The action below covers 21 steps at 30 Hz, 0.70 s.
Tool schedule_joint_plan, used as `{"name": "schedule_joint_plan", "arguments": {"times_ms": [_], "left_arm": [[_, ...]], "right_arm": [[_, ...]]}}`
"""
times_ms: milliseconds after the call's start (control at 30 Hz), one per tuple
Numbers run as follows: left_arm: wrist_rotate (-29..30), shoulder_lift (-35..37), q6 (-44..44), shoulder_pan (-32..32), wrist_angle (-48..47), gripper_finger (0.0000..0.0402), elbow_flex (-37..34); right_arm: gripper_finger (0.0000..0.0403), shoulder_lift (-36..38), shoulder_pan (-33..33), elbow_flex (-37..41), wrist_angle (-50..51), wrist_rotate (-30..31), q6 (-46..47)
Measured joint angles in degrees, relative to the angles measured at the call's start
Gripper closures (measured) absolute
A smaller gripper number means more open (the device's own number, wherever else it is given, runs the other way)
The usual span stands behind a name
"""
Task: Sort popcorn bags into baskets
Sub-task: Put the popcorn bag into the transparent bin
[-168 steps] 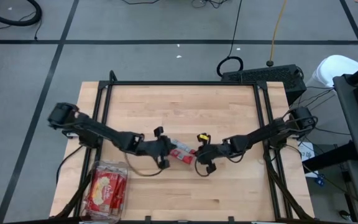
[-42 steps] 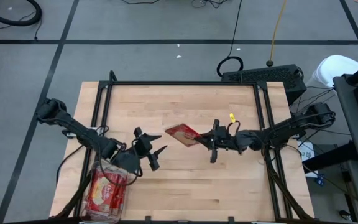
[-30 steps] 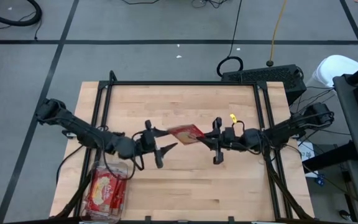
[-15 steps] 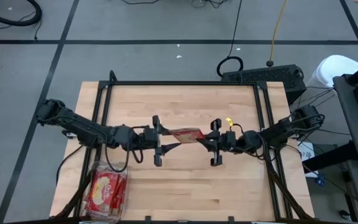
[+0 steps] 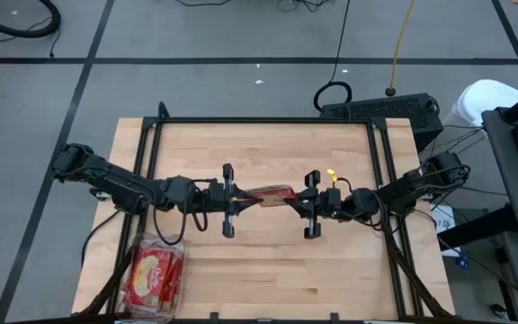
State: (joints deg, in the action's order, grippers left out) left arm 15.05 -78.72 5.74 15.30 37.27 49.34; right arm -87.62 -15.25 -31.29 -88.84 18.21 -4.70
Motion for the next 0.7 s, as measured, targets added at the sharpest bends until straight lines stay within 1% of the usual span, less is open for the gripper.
{"name": "schedule_joint_plan", "arguments": {"times_ms": [100,167,300,400,500,567,633,700], "left_arm": [[0.0,1.2,-0.4,0.1,-2.6,0.0381,0.0],[-0.1,2.6,-2.7,0.2,-4.9,0.0377,0.0],[-0.2,8.9,-8.2,0.5,-15.4,0.0387,0.0],[-0.3,14.6,-13.5,1.4,-24.5,0.0387,0.0],[-0.3,19.8,-19.9,2.6,-32.1,0.0384,0.0],[-0.2,23.0,-25.3,3.9,-38.1,0.0382,0.0],[0.4,25.8,-31.7,5.3,-44.5,0.0382,0.0],[1.8,28.0,-40.1,6.9,-50.1,0.0385,0.0]], "right_arm": [[0.0358,0.0,-0.3,0.0,1.3,1.3,1.1],[0.0334,0.0,-0.2,0.0,2.3,1.3,2.2],[0.0285,0.0,-0.2,0.0,5.0,1.5,5.1],[0.0255,0.0,-0.3,0.0,8.1,1.5,6.6],[0.0234,0.0,-0.2,0.0,12.5,1.3,7.8],[0.0227,0.0,-0.3,0.0,16.4,0.7,8.3],[0.0227,0.0,-0.3,0.0,20.4,-1.3,8.6],[0.0232,0.0,-0.5,0.0,24.4,-3.9,8.7]]}}
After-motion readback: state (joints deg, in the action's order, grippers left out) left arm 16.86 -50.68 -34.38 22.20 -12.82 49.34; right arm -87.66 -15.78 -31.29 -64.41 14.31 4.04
